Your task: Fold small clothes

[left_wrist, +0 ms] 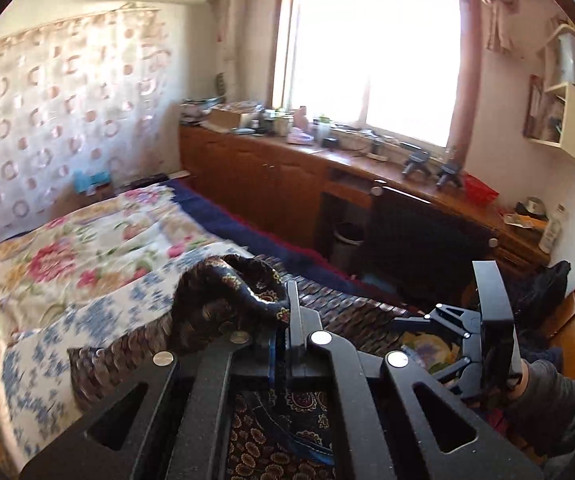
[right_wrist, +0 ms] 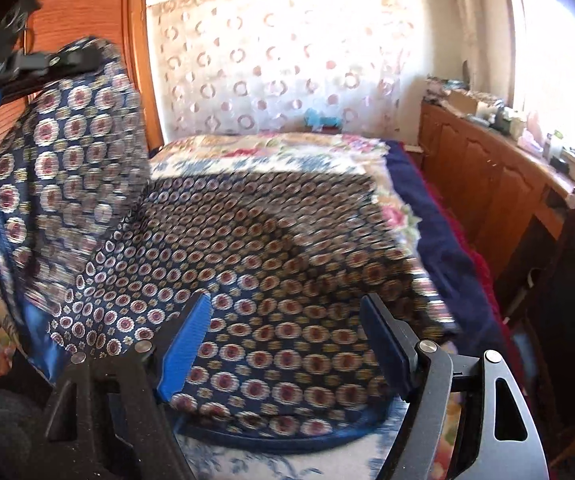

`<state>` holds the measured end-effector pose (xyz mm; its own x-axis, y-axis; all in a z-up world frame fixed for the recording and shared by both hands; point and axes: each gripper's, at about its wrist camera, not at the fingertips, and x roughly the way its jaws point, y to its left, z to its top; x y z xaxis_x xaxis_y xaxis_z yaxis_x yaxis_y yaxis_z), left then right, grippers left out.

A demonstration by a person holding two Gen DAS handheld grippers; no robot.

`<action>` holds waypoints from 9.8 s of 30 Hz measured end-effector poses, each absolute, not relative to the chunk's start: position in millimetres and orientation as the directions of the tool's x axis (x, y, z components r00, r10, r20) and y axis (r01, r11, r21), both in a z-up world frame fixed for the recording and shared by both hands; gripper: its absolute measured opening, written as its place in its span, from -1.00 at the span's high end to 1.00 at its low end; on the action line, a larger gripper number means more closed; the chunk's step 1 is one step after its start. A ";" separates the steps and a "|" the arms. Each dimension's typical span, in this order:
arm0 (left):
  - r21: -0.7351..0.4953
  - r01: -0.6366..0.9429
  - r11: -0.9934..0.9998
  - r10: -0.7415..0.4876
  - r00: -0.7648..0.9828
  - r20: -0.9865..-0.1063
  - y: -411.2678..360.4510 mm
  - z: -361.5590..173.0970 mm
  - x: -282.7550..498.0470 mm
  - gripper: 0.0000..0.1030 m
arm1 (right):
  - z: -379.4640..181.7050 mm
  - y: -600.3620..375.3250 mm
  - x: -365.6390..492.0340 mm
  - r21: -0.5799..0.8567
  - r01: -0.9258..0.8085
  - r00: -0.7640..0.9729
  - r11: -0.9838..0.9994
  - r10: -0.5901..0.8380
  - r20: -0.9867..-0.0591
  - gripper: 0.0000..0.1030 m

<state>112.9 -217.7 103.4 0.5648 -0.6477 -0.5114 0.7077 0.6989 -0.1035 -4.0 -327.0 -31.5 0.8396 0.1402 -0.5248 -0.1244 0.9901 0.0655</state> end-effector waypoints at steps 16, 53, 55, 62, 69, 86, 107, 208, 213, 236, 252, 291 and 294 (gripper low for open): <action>-0.058 0.679 0.732 -0.574 0.568 -0.589 -240.1 66.1 136.5 -0.30 | -31.7 -360.3 -12.8 0.106 -0.046 0.851 0.993 0.095 -0.516 -0.52; -0.084 0.457 0.885 -0.385 0.620 -0.684 -75.2 -39.9 197.5 -0.30 | -37.2 -221.0 157.3 0.004 -0.439 0.589 0.899 0.291 -0.754 -0.24; -0.091 0.457 0.885 -0.390 0.618 -0.683 -72.4 -42.0 199.2 -0.30 | -44.9 -216.5 162.5 -0.054 -0.447 0.576 0.893 0.241 -0.781 0.38; -0.112 0.474 0.873 -0.418 0.612 -0.671 -68.9 -44.5 198.1 -0.30 | -8.8 -253.6 188.5 -0.119 -0.388 0.641 0.914 0.175 -0.747 0.92; -0.109 0.479 0.871 -0.420 0.611 -0.671 -70.5 -43.5 196.3 -0.30 | 28.7 -318.8 246.9 -0.143 -0.260 0.709 0.955 0.088 -0.700 0.93; -0.090 0.467 0.880 -0.397 0.619 -0.678 -81.5 -39.0 179.1 -0.30 | 7.5 -358.5 235.6 -0.095 -0.077 0.755 0.992 -0.004 -0.656 0.15; -0.083 0.429 0.900 -0.377 0.667 -0.643 -100.2 -22.3 112.5 -0.30 | -56.1 -377.9 102.9 -0.083 -0.191 0.706 0.978 0.078 -0.704 0.93; -0.129 0.461 0.878 -0.415 0.599 -0.685 -135.8 -51.3 104.8 -0.30 | -25.7 -458.4 179.7 0.067 -0.069 0.750 0.995 0.096 -0.654 -0.22; -0.109 0.497 0.861 -0.416 0.564 -0.713 -149.3 -57.4 101.4 -0.30 | -49.8 -475.2 110.7 0.024 -0.050 0.729 0.998 0.053 -0.683 -0.24; -0.266 0.617 0.740 -0.562 0.351 -0.750 -175.4 -76.6 56.3 0.56 | -53.9 -461.4 47.5 0.017 -0.002 0.785 1.000 0.012 -0.619 -0.25; -0.245 0.648 0.721 -0.634 0.474 -0.611 -201.4 6.8 86.7 0.93 | -43.7 -376.1 -0.7 0.021 -0.292 0.769 0.956 0.247 -0.590 -0.44; -0.189 0.441 0.877 -0.471 0.716 -0.516 -124.2 34.5 175.0 -0.43 | 18.3 -329.8 228.9 -0.285 -0.423 0.818 0.860 0.227 -0.529 0.93; -0.184 0.417 0.890 -0.448 0.727 -0.520 -112.0 32.6 186.9 -0.45 | 8.9 -309.6 267.6 -0.301 -0.446 0.802 0.843 0.227 -0.553 0.93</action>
<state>186.9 -112.0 32.6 0.7273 -0.4478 -0.5202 0.4165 0.8903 -0.1840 267.6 -309.6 8.9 0.8017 0.2268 -0.5530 -0.4460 0.8429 -0.3010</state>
